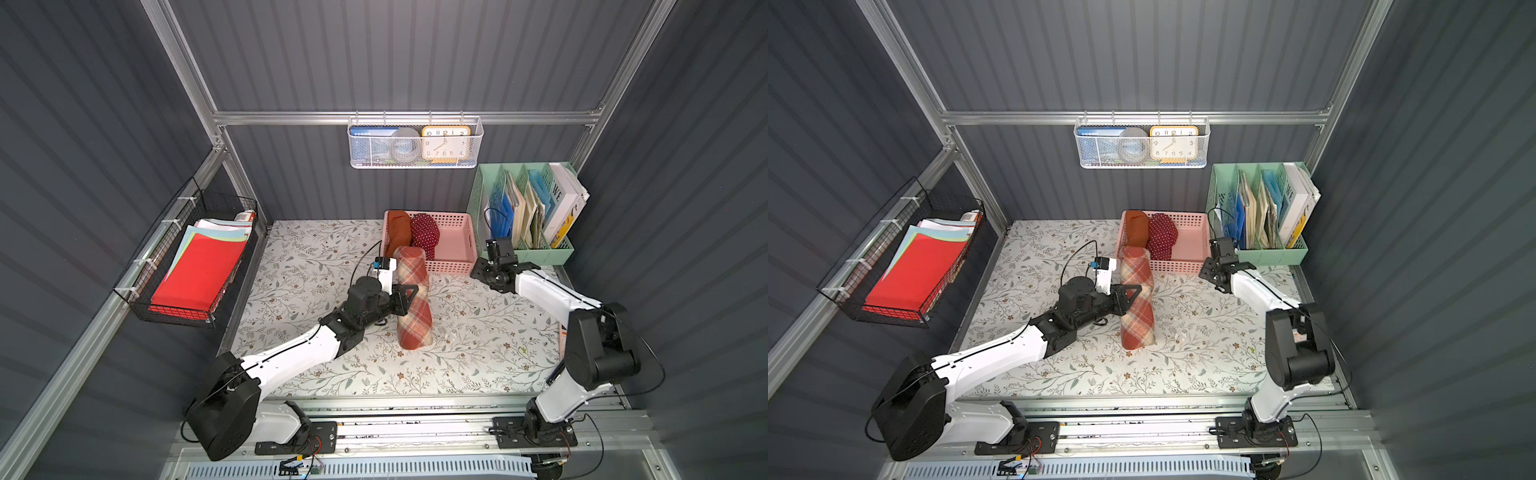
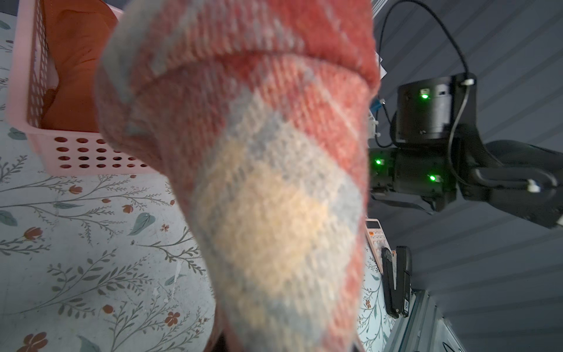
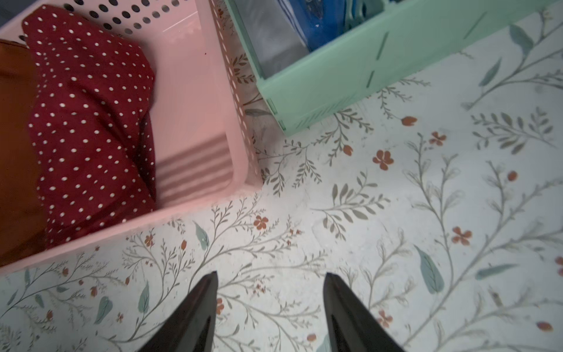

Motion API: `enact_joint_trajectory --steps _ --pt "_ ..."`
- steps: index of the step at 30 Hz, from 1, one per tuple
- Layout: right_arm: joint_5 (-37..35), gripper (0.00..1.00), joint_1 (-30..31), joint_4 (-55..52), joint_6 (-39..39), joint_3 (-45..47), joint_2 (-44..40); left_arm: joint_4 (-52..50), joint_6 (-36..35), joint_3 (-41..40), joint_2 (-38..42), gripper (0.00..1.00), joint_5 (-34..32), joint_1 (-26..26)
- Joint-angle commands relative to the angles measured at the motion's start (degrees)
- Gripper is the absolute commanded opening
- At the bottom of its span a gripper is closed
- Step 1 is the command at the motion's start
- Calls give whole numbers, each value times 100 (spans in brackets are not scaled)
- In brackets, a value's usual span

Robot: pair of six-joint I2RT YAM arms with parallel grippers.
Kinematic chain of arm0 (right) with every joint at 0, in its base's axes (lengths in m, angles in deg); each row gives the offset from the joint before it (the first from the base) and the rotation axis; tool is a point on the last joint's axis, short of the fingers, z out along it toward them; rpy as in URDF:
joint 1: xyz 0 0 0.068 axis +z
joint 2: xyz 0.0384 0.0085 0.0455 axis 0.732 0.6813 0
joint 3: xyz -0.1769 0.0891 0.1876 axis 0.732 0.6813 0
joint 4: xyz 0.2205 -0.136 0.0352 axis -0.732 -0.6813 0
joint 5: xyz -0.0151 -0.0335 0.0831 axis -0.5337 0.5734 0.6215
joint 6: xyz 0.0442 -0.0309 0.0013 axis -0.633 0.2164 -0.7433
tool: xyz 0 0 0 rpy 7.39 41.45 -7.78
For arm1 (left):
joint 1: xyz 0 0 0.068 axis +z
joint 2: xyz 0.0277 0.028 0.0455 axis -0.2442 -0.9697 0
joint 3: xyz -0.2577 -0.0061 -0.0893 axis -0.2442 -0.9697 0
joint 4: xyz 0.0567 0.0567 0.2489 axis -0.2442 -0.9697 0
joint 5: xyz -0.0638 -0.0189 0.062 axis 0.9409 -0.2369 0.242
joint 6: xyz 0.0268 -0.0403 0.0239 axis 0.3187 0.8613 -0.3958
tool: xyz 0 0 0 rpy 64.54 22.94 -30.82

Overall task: Roll up the skirts
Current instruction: Move the basket to the center of the board, then place the skirt in the basket.

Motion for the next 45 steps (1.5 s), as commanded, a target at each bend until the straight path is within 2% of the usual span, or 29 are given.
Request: enact_joint_trajectory --steps 1,4,8,11,17,21,25,30,41,45 --pt "83 57 -154 93 259 -558 452 80 -198 210 274 0 242 62" --pt "246 52 -218 -143 289 -1157 1041 64 -232 290 305 0 364 75" --pt "537 29 -237 42 262 -1417 1508 104 -285 361 336 0 509 75" --pt "621 24 -237 -122 219 -1564 1713 42 -374 391 380 0 499 111" --pt "840 0 -229 -37 305 -1501 1741 -21 -466 440 444 0 537 183" --pt "1083 0 -192 -281 368 -1561 1650 -103 -556 529 507 0 561 233" --pt "1158 0 -38 -275 377 -1218 1306 -182 -629 722 478 0 617 242" --pt "1219 0 267 -140 278 -283 549 -114 -682 1098 221 0 811 242" --pt "1803 0 811 -124 -113 1719 -1317 633 -453 1953 -1028 0 1757 233" --pt "1354 0 1269 -489 -731 1986 -2034 1035 -223 2058 -1450 0 1792 193"
